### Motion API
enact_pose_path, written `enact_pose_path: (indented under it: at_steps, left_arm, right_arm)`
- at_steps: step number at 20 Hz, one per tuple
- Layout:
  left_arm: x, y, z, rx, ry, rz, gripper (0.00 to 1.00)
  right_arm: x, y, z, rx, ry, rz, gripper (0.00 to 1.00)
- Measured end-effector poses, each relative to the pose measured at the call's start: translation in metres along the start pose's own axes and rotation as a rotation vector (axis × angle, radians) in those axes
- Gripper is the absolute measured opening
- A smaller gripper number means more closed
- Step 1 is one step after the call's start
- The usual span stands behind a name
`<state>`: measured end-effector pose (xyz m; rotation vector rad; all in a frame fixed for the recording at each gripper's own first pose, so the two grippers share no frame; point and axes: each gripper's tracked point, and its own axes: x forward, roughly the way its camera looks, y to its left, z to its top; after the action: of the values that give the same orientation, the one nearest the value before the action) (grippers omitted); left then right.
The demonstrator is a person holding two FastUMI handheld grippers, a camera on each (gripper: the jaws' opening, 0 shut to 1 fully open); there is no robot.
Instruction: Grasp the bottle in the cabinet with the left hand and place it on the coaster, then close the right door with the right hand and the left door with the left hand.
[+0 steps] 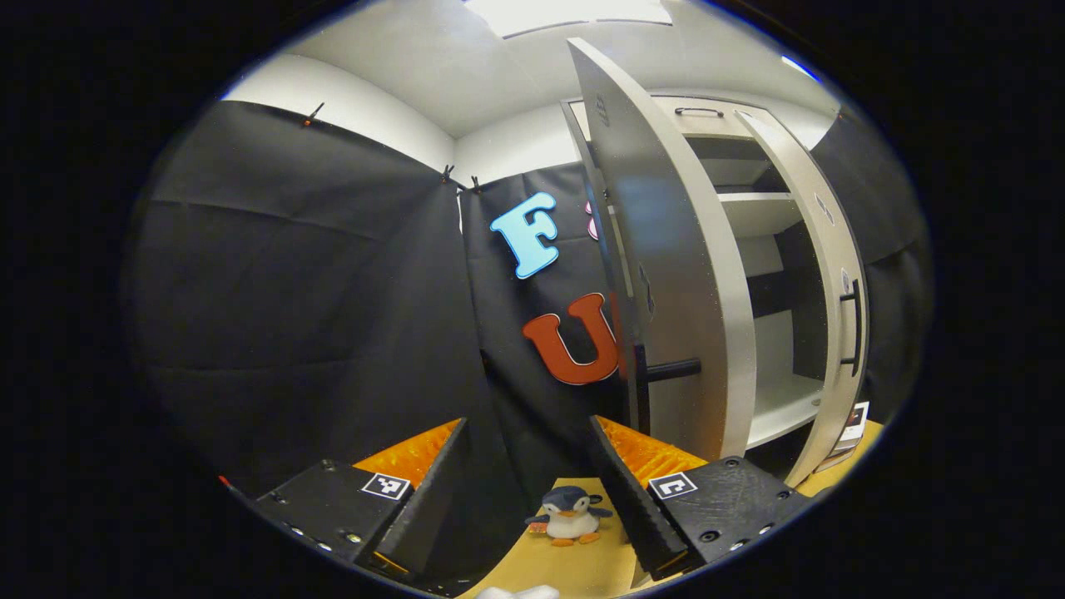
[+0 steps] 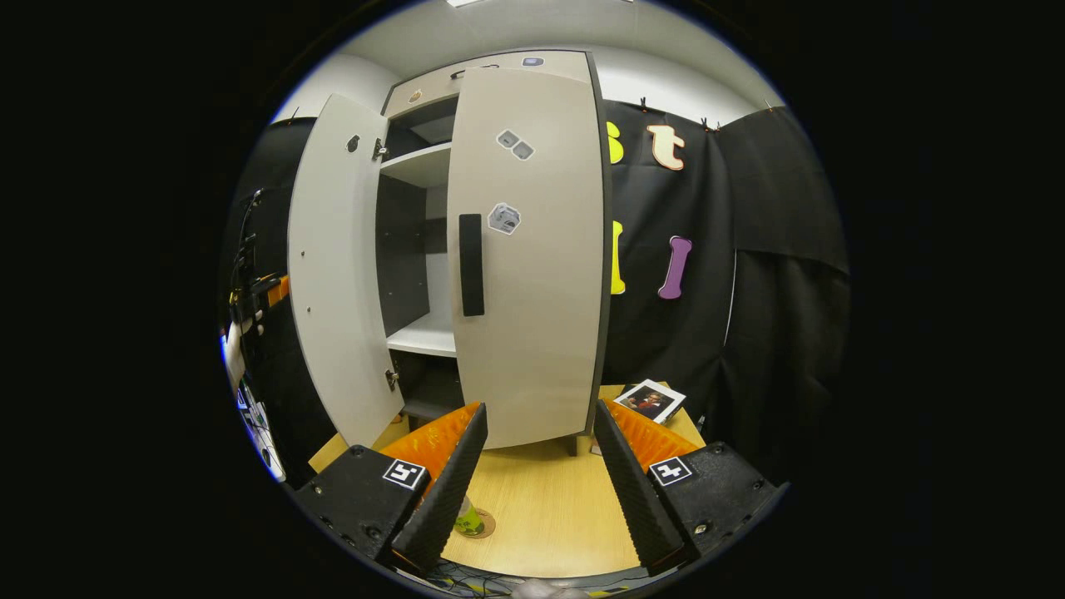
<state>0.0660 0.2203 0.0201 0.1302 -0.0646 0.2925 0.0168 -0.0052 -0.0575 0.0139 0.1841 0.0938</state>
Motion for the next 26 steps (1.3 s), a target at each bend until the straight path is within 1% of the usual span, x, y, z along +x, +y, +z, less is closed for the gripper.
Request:
enact_pose_path:
  at_steps: [1,2,4,8,11,13,14,16,17,19,21,23,24,26]
  left_arm:
    - [-0.001,-0.002,0.000,-0.002,0.003,0.000,0.85]
    - [-0.003,-0.006,0.000,-0.004,0.005,-0.004,0.89]
    - [-0.005,-0.015,0.001,-0.019,0.008,-0.024,0.89]
    - [-0.013,-0.051,0.005,-0.044,0.000,-0.098,0.89]
    - [-0.014,-0.089,0.012,-0.051,-0.009,-0.186,0.89]
    - [-0.012,-0.118,0.011,-0.075,0.009,-0.250,0.88]
    - [-0.012,-0.134,0.010,-0.091,0.017,-0.283,0.86]
    - [-0.009,-0.167,0.005,-0.109,0.042,-0.353,0.89]
    - [-0.007,-0.183,0.002,-0.115,0.054,-0.378,0.89]
    - [-0.002,-0.201,-0.005,-0.102,0.076,-0.387,0.96]
    - [0.000,-0.208,-0.006,-0.090,0.080,-0.377,0.96]
    - [-0.003,-0.214,-0.004,-0.099,0.078,-0.374,0.96]
    - [-0.005,-0.213,-0.001,-0.101,0.075,-0.370,0.94]
    - [-0.010,-0.211,0.002,-0.107,0.072,-0.369,0.95]
  right_arm:
    - [0.000,-0.002,-0.001,0.006,0.003,0.000,0.80]
    - [0.000,-0.004,-0.003,0.011,0.006,0.000,0.80]
    - [0.002,-0.011,-0.004,0.015,0.011,-0.009,0.80]
    - [0.001,-0.020,-0.003,0.013,0.011,-0.018,0.80]
    - [-0.001,-0.026,-0.001,0.012,0.008,-0.024,0.80]
    - [-0.003,-0.030,0.001,0.018,0.008,-0.026,0.80]
    - [-0.003,-0.033,0.003,0.021,0.006,-0.029,0.80]
    - [-0.006,-0.039,0.005,0.021,0.001,-0.035,0.80]
    - [-0.007,-0.042,0.007,0.020,-0.001,-0.039,0.80]
    - [-0.011,-0.048,0.009,0.022,-0.005,-0.046,0.80]
    - [-0.014,-0.053,0.012,0.026,-0.013,-0.052,0.80]
    - [-0.015,-0.060,0.016,0.034,-0.021,-0.060,0.80]
    - [-0.015,-0.061,0.016,0.040,-0.023,-0.061,0.80]
    - [-0.012,-0.060,0.014,0.049,-0.021,-0.058,0.80]
